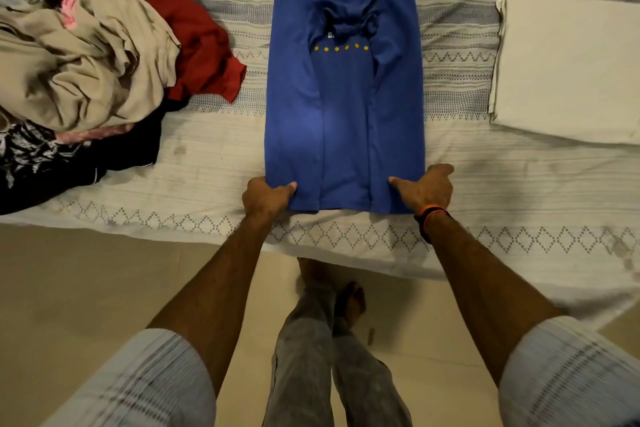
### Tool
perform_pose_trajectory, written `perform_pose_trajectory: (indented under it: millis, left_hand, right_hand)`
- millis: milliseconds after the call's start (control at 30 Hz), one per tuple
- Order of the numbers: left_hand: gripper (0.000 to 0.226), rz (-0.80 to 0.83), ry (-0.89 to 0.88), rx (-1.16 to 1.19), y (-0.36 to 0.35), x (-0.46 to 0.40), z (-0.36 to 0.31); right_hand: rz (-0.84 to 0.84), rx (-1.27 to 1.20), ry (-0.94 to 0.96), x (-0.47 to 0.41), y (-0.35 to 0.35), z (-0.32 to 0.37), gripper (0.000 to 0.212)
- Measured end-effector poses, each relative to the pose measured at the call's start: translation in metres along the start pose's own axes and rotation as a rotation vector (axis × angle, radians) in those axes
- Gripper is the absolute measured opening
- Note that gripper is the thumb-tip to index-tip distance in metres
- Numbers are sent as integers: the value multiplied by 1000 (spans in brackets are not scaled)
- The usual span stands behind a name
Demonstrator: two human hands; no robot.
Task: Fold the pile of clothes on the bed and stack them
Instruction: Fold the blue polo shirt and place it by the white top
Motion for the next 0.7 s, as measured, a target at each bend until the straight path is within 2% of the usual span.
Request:
perform_pose_trajectory:
  millis: [100, 367, 600, 700]
  left_hand:
    - [54, -29, 31, 60, 3, 1, 3]
    - [49, -44, 95, 331, 6, 18, 6]
    - [47, -63, 80, 371, 20, 49, -5]
    - [46, -55, 93, 387, 25, 64, -3]
  right_hand:
    - [143, -136, -45, 1, -9, -8, 67]
    - [301, -514, -143, 11, -20, -34, 31]
    - [249, -563, -93, 40, 11, -38, 31]
    - [224, -530, -89, 55, 24, -46, 38]
Point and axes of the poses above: each hand's wrist, its own x-axis away from the middle knuckle, its own y-axis out of the back of the hand, z = x × y, the point moved 10 cm from there along -x, towards the middle knuckle, and after that the axes turned 13 degrees about -y, right-handed, at the moved point
